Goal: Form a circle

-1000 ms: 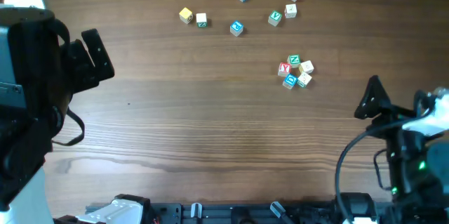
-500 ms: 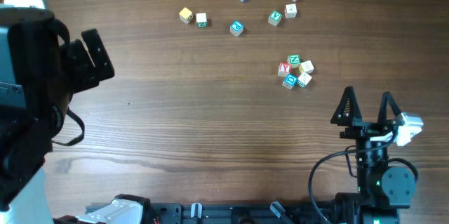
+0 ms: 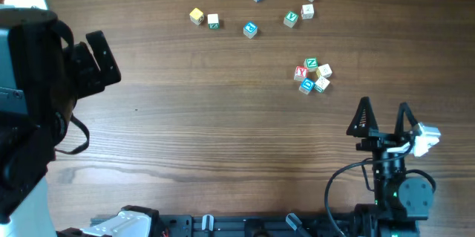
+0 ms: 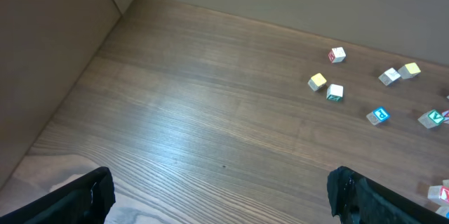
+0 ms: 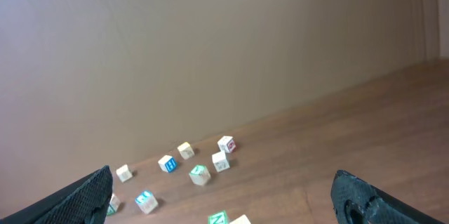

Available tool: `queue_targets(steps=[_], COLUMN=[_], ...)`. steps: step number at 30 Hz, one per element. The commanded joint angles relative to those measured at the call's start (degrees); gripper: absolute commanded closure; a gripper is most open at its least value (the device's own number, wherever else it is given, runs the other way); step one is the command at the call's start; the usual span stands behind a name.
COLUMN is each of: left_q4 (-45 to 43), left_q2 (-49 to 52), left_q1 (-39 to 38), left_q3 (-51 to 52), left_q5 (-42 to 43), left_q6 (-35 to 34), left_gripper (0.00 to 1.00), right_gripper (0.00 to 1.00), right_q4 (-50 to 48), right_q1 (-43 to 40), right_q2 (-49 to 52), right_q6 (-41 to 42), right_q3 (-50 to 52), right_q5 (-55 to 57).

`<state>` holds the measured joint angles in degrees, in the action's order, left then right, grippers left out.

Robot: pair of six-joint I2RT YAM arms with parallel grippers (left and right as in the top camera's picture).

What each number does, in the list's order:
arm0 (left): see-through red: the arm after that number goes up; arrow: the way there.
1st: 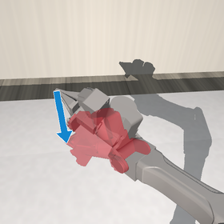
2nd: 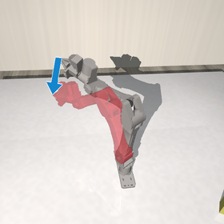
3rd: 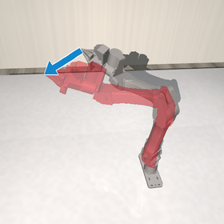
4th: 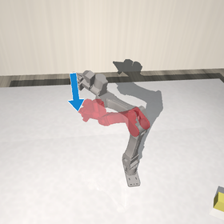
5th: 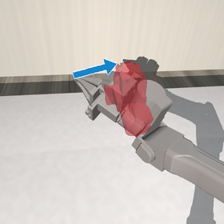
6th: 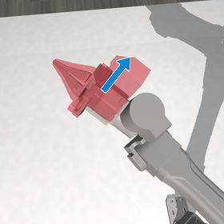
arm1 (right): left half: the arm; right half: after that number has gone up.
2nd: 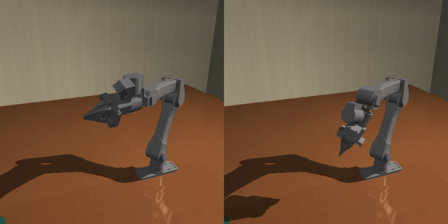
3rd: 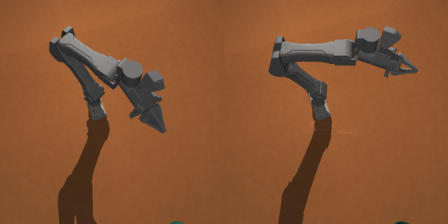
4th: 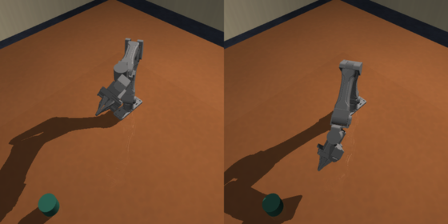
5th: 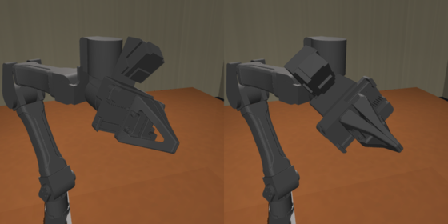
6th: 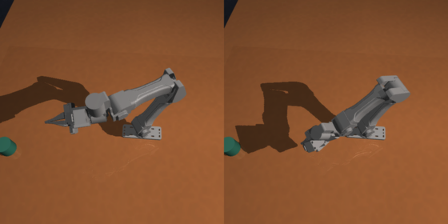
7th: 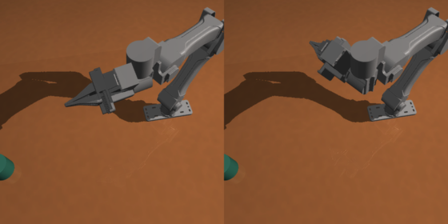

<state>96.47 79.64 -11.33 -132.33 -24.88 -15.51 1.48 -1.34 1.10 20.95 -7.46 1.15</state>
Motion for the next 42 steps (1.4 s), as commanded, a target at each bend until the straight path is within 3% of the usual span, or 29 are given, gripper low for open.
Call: queue_targets(steps=[1, 6, 11, 24, 42], left_q4=[0.0, 0.0, 0.0, 0.02, 0.02], left_q2=[-0.04, -0.04, -0.04, -0.04, -0.04], left_q1=[0.26, 0.26, 0.26, 0.26, 0.26], left_q3=[0.02, 0.0, 0.0, 0.02, 0.02], left_q5=[-0.7, -0.7, -0.7, -0.7, -0.7], left_q6=[0.11, 0.11, 0.11, 0.11, 0.11], left_gripper=[0.0, 0.0, 0.0, 0.0, 0.0], right_gripper=[0.0, 0.0, 0.0, 0.0, 0.0], right_q4=[-2.27, -7.48, -2.14, -2.01, -1.9], right_q1=[-0.13, 0.09, 0.26, 0.26, 0.24], right_q2=[-0.92, -0.94, -0.94, -0.94, -0.83], right_q6=[0.04, 0.15, 0.09, -4.48, -4.28], right_q3=[3.28, 7.17, 7.17, 7.17, 7.17], right_q5=[0.92, 0.92, 0.92, 0.68, -0.63])
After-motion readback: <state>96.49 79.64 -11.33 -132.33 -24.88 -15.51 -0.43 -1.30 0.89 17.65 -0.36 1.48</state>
